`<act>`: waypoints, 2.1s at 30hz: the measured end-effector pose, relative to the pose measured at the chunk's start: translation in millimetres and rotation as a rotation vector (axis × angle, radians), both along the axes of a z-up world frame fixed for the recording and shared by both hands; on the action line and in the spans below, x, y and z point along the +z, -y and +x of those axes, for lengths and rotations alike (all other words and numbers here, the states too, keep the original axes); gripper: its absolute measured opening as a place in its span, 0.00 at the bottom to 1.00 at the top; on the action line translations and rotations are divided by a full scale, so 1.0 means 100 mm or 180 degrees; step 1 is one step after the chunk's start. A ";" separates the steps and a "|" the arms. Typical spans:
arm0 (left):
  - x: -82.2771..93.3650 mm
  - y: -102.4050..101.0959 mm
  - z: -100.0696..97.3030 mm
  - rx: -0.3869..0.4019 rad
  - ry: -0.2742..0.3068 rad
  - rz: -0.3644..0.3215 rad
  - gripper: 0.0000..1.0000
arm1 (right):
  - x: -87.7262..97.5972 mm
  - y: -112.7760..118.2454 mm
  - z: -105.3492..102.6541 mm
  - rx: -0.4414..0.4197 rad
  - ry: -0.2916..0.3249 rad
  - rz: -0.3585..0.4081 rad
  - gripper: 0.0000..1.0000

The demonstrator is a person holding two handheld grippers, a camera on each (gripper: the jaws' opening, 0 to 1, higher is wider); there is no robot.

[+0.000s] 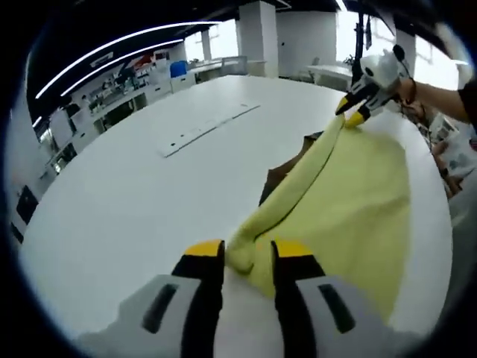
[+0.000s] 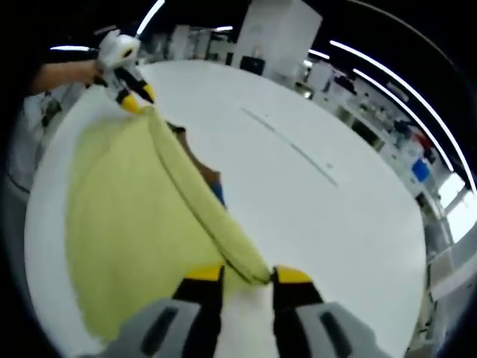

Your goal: Fold the garment on the visible template until the final outline fits inside the template.

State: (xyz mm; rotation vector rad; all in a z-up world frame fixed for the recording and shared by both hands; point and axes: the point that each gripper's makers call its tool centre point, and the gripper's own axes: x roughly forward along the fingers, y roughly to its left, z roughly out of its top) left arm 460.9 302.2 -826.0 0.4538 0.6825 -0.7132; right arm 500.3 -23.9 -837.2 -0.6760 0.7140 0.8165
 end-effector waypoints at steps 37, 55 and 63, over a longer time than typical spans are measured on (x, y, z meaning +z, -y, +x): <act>0.23 -0.29 0.31 0.0994 0.0300 -0.0623 0.07 | 0.25 -0.01 0.23 -0.1172 -0.0201 0.1197 0.00; 0.37 -0.28 -0.01 0.1114 0.0230 -0.0986 0.57 | 0.36 -0.04 -0.04 -0.1479 -0.0594 0.1569 0.75; 0.49 -0.22 -0.37 0.0924 0.0252 -0.1014 0.73 | 0.48 -0.02 -0.35 -0.1344 -0.0635 0.1566 0.86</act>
